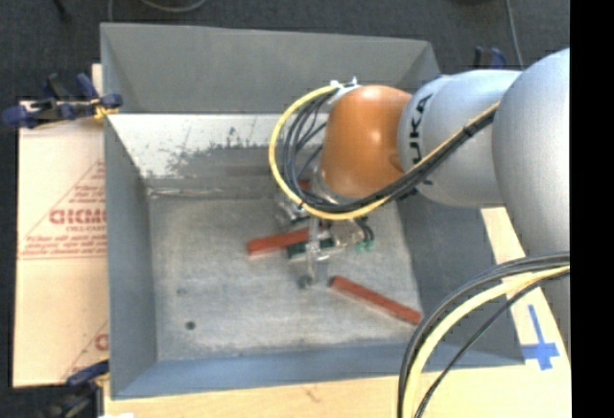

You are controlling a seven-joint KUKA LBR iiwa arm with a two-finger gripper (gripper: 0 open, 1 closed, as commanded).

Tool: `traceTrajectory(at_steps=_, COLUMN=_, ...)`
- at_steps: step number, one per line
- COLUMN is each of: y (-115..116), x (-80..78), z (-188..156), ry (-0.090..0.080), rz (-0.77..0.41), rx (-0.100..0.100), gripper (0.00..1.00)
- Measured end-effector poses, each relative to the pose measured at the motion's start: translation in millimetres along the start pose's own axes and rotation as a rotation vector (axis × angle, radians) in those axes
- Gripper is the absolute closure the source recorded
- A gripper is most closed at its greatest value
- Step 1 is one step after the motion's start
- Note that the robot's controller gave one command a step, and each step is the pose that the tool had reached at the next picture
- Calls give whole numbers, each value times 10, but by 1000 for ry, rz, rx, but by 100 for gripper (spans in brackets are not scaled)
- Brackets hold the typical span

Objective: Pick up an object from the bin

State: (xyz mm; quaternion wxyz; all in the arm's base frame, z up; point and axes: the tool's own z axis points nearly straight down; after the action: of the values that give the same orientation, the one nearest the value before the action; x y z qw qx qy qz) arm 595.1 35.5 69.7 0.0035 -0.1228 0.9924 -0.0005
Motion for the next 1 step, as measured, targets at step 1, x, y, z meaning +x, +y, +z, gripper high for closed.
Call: traceTrajectory(at_steps=1, y=89, x=-299, z=-21, ry=-2, rz=21, rx=-3, gripper=0)
